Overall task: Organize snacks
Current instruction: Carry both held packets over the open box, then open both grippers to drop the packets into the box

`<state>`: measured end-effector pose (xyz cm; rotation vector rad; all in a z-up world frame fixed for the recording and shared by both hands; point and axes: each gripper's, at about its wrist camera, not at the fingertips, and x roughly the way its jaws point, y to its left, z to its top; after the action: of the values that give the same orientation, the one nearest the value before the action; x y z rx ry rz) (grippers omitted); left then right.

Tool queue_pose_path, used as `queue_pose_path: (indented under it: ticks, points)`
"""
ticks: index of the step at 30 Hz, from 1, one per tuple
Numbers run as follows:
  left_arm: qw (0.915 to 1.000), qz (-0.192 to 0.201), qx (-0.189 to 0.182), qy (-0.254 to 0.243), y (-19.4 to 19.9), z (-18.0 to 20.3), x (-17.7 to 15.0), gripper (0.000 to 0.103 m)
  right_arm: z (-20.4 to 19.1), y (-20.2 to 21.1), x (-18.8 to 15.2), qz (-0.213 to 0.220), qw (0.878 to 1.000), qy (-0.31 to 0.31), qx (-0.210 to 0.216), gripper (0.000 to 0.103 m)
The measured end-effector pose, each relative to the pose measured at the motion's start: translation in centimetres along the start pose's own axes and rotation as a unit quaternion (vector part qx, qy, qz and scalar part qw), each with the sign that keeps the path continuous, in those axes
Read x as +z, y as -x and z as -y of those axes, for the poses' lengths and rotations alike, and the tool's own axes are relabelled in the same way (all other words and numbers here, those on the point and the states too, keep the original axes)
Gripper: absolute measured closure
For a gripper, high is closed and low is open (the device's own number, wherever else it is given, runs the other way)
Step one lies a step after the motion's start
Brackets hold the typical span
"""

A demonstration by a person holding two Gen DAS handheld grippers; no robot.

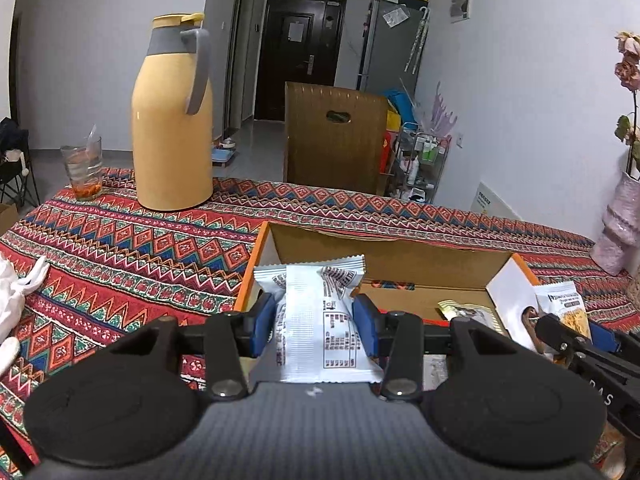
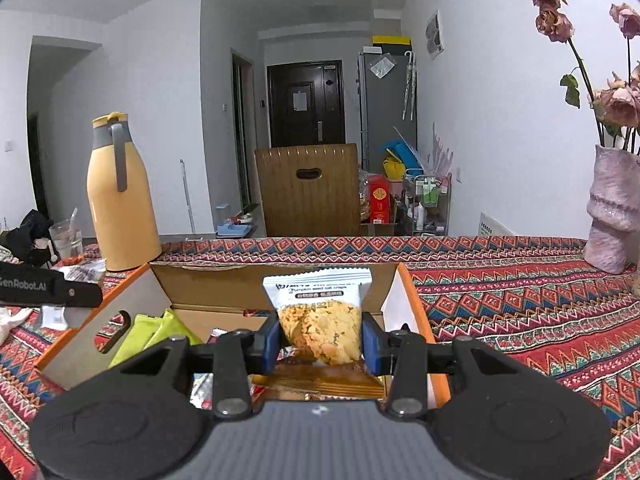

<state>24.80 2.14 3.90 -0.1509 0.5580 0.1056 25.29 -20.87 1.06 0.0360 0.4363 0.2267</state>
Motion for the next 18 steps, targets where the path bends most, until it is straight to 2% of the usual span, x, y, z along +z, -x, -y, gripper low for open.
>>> queue_pose_path:
  ticks: [14, 15, 16, 17, 18]
  points:
    - [1.0, -0.007, -0.004, -0.004, -1.3, -0.2, -1.4, 0.058, -0.6, -2.0, -2.2, -0.037, 0.999, 0.009, 0.011, 0.062]
    - [1.0, -0.004, -0.004, -0.003, -1.1, -0.2, -1.5, 0.055, -0.6, -1.9, -2.3, -0.036, 0.999, 0.01, 0.009, 0.062]
    - [1.0, -0.002, -0.006, -0.002, -1.1, -0.2, -1.5, 0.048, -0.6, -1.8, -2.3, -0.034, 0.999, 0.011, 0.006, 0.061]
    - [1.0, 0.0, -0.008, 0.0, -1.0, -0.3, -1.4, 0.042, -0.6, -1.7, -2.3, -0.032, 0.999, 0.011, 0.005, 0.051]
    - [1.0, 0.006, -0.007, 0.003, -0.8, -0.4, -1.5, 0.025, -0.5, -1.6, -2.3, -0.029, 1.0, 0.009, 0.004, 0.043]
